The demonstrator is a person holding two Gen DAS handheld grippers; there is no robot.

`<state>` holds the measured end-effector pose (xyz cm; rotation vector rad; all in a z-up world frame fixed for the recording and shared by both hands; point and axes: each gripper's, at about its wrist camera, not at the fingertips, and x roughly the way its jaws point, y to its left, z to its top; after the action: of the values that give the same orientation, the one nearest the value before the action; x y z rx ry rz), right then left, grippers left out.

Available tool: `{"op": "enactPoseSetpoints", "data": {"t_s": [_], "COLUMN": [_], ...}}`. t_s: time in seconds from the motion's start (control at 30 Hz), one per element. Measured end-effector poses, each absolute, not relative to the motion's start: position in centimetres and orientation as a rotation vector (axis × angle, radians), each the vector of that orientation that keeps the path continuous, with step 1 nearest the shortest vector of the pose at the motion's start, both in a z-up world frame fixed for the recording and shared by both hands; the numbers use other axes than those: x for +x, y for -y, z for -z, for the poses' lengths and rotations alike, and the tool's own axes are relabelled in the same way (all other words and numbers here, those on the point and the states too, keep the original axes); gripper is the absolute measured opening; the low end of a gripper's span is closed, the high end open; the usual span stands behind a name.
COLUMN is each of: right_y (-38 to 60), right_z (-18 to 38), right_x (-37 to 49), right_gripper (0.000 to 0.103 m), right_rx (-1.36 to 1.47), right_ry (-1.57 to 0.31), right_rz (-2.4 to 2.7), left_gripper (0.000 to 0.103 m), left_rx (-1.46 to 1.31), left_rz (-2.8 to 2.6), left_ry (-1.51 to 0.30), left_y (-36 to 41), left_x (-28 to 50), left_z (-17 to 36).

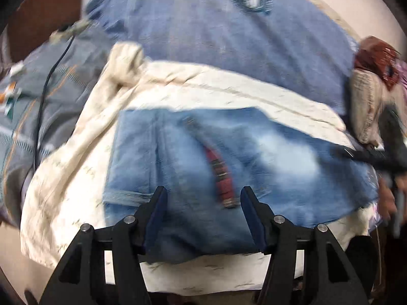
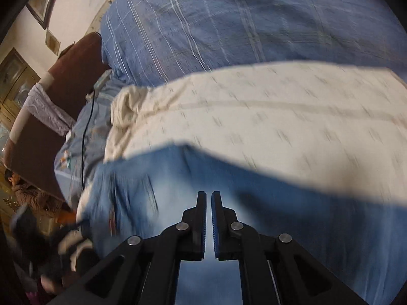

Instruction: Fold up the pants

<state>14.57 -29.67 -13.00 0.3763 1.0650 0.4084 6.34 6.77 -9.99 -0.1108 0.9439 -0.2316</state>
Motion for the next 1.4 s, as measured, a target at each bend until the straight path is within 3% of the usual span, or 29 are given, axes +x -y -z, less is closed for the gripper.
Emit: {"op": "enactPoseSetpoints", "data": {"t_s": [0.2, 0.4, 0.7, 0.9, 1.03, 1.2, 1.23, 1.33, 1.4], "right_y": [28.9, 31.9, 45.4, 50.4, 51.5, 50.0, 49.6, 47.6, 47.2], "right_z": [16.8, 19.0, 14.2, 14.0, 15.4, 16.9, 16.8, 16.0, 16.1], "right_x": [8.2, 4.7, 0.1, -4.7, -7.0, -8.0, -7.9, -7.6, -7.4], "right_gripper": [0.006, 0.005, 0.006, 0.007, 0.007, 0.026, 0.033, 0.073, 0.073], "right_rx": [0.345, 0.375, 0.570, 0.763, 0.837, 0.731, 0.695, 0.530, 0.469], "right_ry": [-1.169, -1.190, -0.938, -0.828, -0.850, -0.894, -0.887, -0.844, -0.822], "right_rz": [-0.372, -0.334, -0.090, -0.097, -0.098, -0.024, -0.023, 0.037, 0.087], "left_gripper": [0.059, 0.059, 0.062, 0.062, 0.065, 0.065, 0.066, 0.066, 0.066], "left_rx": [0.098, 0.096, 0.080, 0.118, 0.070, 0.096, 0.099, 0.096, 0.095], "left_rz": [0.203, 0.208, 0.283, 0.226, 0.179, 0.177, 0.176, 0.173, 0.171], "left_ry": [-0.987, -1.025, -0.889, -0.981, -1.043, -1.047, -1.047, -1.049, -1.049], "left_y": [-6.1, -6.0, -2.6, -2.4, -4.0, -3.9, -3.8, -3.9, -3.9], "left_x": [5.9, 5.7, 4.3, 6.1, 7.1, 7.3, 7.2, 7.1, 7.0], "left_z": [13.7, 13.1, 8.4, 11.5, 13.7, 13.8, 13.7, 13.8, 13.7]}}
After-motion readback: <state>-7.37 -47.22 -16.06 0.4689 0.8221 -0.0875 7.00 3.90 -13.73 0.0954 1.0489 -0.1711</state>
